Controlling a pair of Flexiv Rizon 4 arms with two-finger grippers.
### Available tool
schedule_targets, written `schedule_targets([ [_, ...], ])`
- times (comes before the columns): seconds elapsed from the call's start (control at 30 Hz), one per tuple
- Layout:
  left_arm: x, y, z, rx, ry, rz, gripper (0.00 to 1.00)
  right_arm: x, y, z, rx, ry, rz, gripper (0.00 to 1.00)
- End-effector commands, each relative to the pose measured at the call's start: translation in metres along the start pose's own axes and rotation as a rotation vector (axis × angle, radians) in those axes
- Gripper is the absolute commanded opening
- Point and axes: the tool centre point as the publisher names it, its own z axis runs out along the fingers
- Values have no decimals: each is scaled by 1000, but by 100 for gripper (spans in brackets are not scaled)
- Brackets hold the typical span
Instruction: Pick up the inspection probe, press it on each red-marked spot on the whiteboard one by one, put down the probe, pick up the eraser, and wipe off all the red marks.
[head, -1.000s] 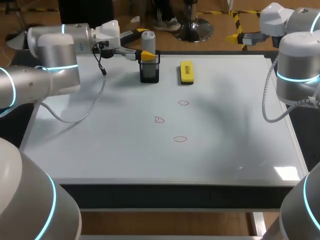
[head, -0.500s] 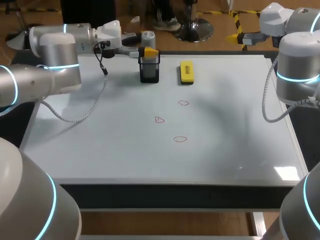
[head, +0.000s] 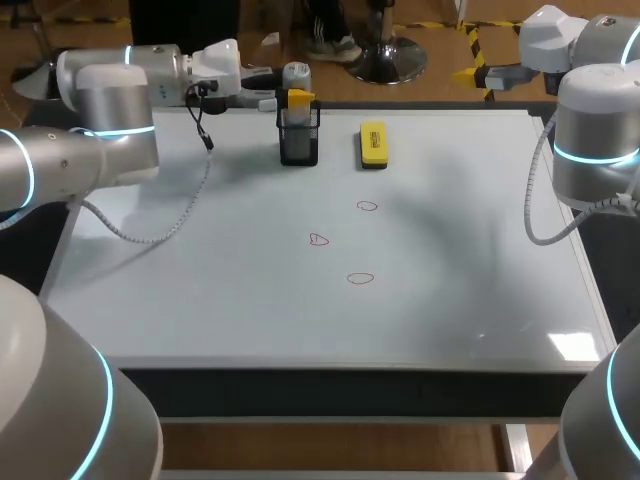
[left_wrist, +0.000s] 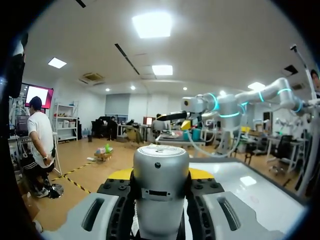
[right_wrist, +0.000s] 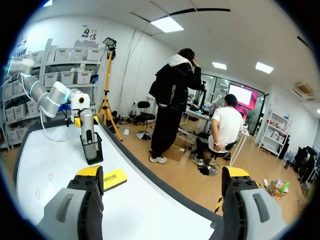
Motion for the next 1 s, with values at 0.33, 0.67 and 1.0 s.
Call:
schedule_targets([
  [0.33,-3,-27,-2,-3,15,28,0,0,0,0,0,1,0,100],
  [0.67,-5,-41,-3,-16,13,14,0,0,0,0,0,1,0,100],
  [1.0,1,-67,-4,-12,30,26,0,0,0,0,0,1,0,100],
])
